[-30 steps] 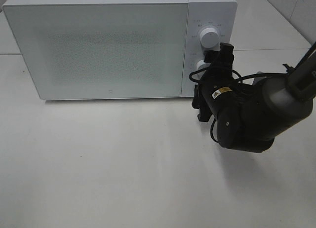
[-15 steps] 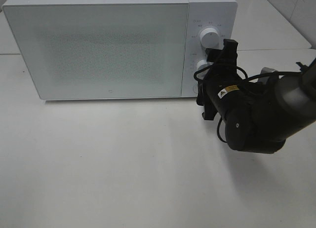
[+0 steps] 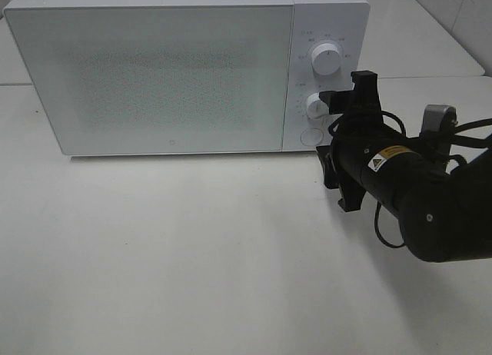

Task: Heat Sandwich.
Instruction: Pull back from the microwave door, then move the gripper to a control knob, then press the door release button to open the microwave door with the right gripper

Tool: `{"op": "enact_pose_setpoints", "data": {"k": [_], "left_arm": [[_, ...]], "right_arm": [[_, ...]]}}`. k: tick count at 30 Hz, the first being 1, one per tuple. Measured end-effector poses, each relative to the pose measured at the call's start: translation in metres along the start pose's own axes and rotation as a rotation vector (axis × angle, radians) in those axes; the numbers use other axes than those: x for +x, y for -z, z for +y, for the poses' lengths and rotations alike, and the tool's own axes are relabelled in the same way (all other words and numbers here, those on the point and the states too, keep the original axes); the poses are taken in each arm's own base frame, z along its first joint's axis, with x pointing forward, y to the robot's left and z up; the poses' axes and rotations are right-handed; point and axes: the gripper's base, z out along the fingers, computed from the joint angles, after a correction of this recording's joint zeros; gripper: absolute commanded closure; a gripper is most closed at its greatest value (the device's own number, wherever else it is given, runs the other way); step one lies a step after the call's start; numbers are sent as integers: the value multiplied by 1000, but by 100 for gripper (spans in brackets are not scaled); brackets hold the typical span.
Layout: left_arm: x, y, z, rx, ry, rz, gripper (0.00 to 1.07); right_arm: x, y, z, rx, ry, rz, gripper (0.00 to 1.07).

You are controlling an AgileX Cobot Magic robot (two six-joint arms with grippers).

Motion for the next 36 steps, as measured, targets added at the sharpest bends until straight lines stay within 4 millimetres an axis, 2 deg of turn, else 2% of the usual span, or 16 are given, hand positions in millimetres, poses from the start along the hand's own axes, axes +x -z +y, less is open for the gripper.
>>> {"op": "enact_pose_setpoints", "data": {"k": [3, 6, 8, 11, 13, 14, 16, 21, 23, 26, 28, 29, 32, 36], "left_arm": [[0, 0, 0, 0, 0, 0, 10], [0, 0, 0, 0, 0, 0, 10], [0, 0, 0, 0, 0, 0, 10], [0, 0, 0, 0, 0, 0, 10], [0, 0, 0, 0, 0, 0, 10], [0, 0, 0, 0, 0, 0, 10], [0, 0, 0, 0, 0, 0, 10], [0, 0, 0, 0, 0, 0, 10], [0, 0, 0, 0, 0, 0, 10], [0, 0, 0, 0, 0, 0, 10], [0, 0, 0, 0, 0, 0, 10], [0, 0, 0, 0, 0, 0, 10], [0, 0, 0, 0, 0, 0, 10], [0, 0, 0, 0, 0, 0, 10]], "right_arm": [[0, 5, 1, 28, 48, 13, 33], [1, 14, 4, 118, 214, 61, 33], [1, 16, 5, 146, 253, 78, 33], [2, 27, 9, 231, 479, 164, 33], [3, 30, 10, 240, 546, 187, 33], [3, 37, 15, 254, 667, 236, 33], [3, 40, 16, 257, 734, 261, 33], [5, 58, 27, 243, 1074, 404, 33], [5, 61, 29, 240, 1111, 427, 33], [5, 76, 36, 211, 1270, 516, 33], [5, 79, 38, 204, 1296, 533, 33], [5, 87, 42, 186, 1348, 574, 33], [5, 95, 46, 174, 1385, 611, 33], [3, 118, 53, 158, 1438, 702, 33]]}}
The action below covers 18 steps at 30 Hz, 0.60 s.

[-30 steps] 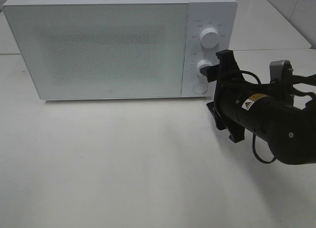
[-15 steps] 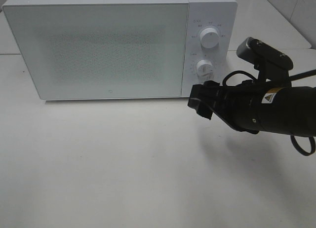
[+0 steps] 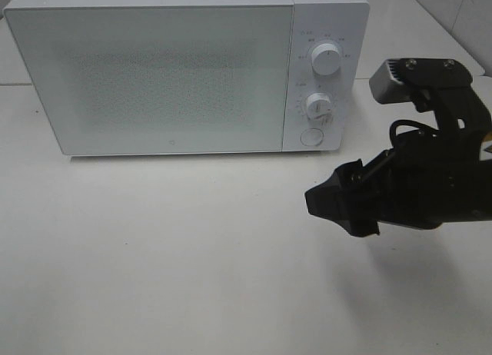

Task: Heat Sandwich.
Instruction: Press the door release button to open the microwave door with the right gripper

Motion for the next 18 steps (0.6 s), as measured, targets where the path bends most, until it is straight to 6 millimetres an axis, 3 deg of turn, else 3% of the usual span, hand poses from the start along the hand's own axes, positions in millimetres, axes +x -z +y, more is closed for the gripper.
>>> {"op": "enact_pose_setpoints", "data": {"k": [11, 12, 15, 18], "left_arm": [[0, 0, 0, 0, 0, 0, 10], [0, 0, 0, 0, 0, 0, 10], [0, 0, 0, 0, 0, 0, 10], [0, 0, 0, 0, 0, 0, 10]], "right_arm": [[16, 56, 7, -43, 149, 85, 33], [18, 72, 9, -54, 175, 98, 33], [16, 88, 11, -60, 201, 94, 33], [16, 121, 16, -75, 240, 87, 33]]}}
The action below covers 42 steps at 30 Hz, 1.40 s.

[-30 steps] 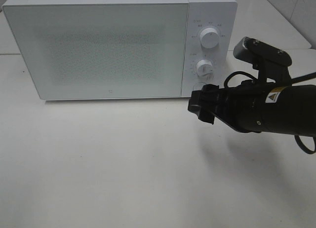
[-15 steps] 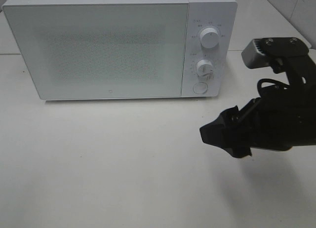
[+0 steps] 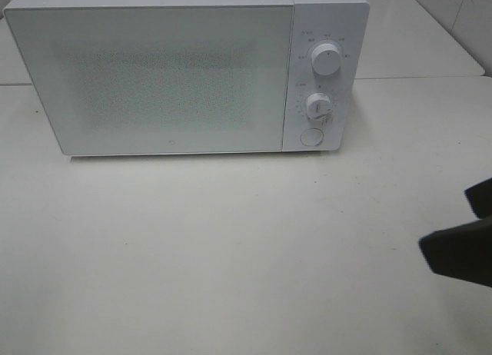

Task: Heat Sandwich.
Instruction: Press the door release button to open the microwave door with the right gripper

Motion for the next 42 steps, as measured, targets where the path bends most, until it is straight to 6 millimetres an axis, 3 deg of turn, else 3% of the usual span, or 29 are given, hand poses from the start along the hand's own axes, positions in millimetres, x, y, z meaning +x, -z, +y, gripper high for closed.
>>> {"op": "enact_pose_setpoints", "data": {"k": [2, 12, 17, 22, 33, 42], "left_arm": [[0, 0, 0, 0, 0, 0, 10], [0, 0, 0, 0, 0, 0, 10], [0, 0, 0, 0, 0, 0, 10], [0, 0, 0, 0, 0, 0, 10], [0, 0, 0, 0, 0, 0, 10], [0, 0, 0, 0, 0, 0, 10]], "right_arm": [[7, 20, 5, -11, 21, 15, 33], [40, 56, 12, -20, 64, 1, 33], [68, 83, 13, 36, 106, -149, 33], [82, 94, 11, 144, 39, -239, 33], [101, 102, 13, 368, -137, -358, 33], [113, 77, 9, 509, -332, -320, 33]]}}
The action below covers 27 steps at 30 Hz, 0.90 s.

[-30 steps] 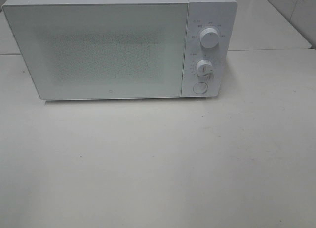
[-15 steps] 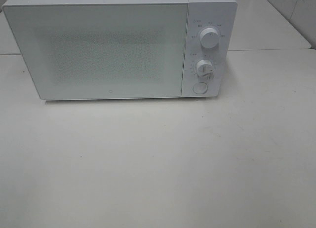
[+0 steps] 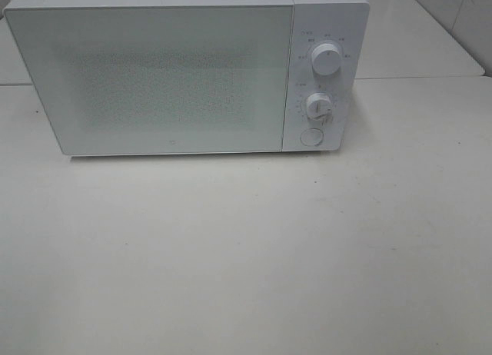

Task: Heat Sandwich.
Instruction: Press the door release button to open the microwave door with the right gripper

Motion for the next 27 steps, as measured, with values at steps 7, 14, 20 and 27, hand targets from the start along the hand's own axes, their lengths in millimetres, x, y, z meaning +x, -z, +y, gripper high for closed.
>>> {"op": "enact_pose_setpoints", "data": {"k": [7, 14, 20, 27], "left_arm": [[0, 0, 0, 0, 0, 0, 10], [0, 0, 0, 0, 0, 0, 10], [0, 0, 0, 0, 0, 0, 10], [0, 0, 0, 0, 0, 0, 10]], "right_arm": [[0, -7, 1, 50, -40, -18, 33], [0, -16, 1, 52, -41, -48, 33], [0, -16, 1, 52, -41, -50, 33], [-8, -12, 1, 50, -39, -120, 33]]}}
